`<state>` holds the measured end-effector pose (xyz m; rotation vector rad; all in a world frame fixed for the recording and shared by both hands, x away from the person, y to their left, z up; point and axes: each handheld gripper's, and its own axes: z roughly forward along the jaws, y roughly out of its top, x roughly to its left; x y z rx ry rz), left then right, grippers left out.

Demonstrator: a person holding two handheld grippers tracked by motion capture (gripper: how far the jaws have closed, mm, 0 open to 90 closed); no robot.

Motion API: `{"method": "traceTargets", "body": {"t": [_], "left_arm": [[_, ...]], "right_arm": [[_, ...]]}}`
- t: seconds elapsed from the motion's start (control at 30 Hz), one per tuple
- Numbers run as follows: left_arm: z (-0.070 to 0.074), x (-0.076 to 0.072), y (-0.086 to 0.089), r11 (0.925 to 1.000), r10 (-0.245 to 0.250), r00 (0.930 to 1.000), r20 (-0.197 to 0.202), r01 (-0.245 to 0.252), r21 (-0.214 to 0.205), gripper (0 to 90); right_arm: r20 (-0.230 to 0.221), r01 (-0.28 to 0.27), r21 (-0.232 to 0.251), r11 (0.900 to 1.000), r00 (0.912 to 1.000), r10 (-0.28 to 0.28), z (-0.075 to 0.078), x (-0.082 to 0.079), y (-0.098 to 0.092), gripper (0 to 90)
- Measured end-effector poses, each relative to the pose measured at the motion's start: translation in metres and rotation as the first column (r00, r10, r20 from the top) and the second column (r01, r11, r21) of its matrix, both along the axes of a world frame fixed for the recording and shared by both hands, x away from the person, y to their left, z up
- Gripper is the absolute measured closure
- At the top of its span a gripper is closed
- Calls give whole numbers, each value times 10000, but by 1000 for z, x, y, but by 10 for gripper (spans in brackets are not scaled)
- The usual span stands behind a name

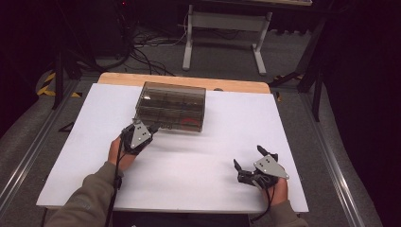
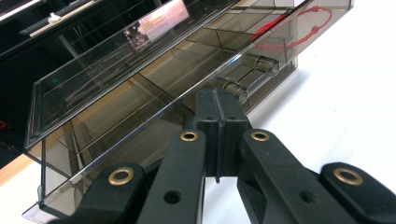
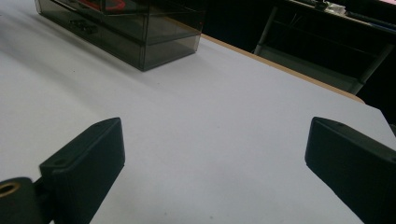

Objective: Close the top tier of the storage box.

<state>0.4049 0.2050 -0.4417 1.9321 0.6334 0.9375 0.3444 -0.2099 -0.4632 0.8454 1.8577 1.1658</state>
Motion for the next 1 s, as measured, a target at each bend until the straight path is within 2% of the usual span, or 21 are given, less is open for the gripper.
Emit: {"method": "traceTargets", "body": {"t": [0.6,1.0], "left_arm": [[0,10,-4,9998,75,9999,-74,-76,-164,894],[0,13,-4,9998,132,9999,-40,-132,-121,894]], "right_arm": [[1,7,37,10000,10000,-7,0,0,0,57],[16,20,26,10000,10000,-20,0,0,0,58]]}}
